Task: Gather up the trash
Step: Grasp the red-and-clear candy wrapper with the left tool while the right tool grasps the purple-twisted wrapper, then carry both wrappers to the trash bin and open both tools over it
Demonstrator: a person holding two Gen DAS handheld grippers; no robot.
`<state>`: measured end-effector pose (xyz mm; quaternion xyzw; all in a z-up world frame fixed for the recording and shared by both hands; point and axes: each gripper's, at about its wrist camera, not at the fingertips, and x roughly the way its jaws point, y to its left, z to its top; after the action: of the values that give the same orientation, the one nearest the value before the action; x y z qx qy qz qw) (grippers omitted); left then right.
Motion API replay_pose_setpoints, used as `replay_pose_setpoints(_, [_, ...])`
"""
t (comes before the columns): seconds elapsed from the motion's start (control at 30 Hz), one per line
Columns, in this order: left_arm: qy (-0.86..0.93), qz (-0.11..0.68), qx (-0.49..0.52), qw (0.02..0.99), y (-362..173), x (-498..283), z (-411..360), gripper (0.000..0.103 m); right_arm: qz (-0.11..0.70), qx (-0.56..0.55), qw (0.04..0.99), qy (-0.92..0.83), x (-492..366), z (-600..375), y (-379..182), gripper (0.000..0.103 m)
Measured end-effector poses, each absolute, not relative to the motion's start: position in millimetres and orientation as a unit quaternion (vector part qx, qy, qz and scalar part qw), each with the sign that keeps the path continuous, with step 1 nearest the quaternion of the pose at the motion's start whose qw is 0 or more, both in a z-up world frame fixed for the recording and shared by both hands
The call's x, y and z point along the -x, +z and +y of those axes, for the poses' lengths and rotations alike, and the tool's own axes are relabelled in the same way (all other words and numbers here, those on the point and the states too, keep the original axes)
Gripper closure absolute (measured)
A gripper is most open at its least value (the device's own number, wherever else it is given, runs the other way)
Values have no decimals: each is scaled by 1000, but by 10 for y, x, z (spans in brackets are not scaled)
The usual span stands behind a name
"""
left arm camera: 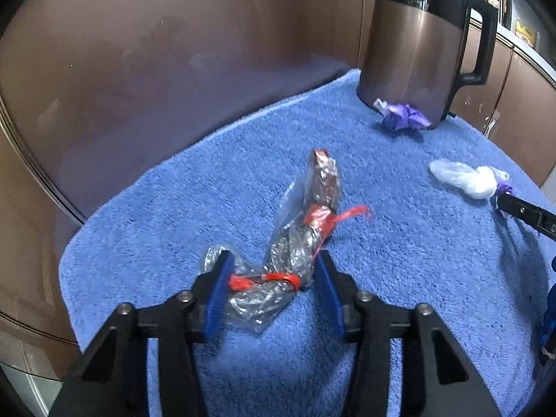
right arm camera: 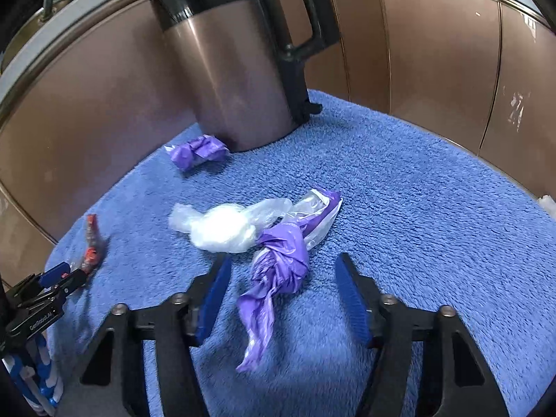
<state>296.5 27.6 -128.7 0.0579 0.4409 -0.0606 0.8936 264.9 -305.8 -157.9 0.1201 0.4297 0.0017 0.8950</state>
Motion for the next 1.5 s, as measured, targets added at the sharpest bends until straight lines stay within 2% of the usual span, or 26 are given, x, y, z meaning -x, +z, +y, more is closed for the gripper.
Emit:
replay_pose_setpoints(0.07, [-62, 442, -56, 893, -1315, -2966, 267, 72, 433, -123, 893, 1, -2669, -3073, -1614, 69])
replay_pose_setpoints(0.17, [-70, 440, -54, 893, -1306, -2915, 257, 81, 427, -125, 896, 5, -2609, -3082, -1586, 70])
replay_pose_setpoints(0.3, [-88, 436, -46, 894, -1250, -2769, 255, 85, 417, -123, 900, 13, -2433, -3066, -1494, 70])
replay_pose_setpoints(0.87, [-152, 366, 2, 918, -407, -1653, 536, 87, 342, -126, 930, 54, -1055, -2987, -660, 70])
replay_pose_setpoints(1.5, [-227, 280, 6, 933, 351, -643, 174, 87, 227, -111, 967, 0, 662, -3320, 223, 70])
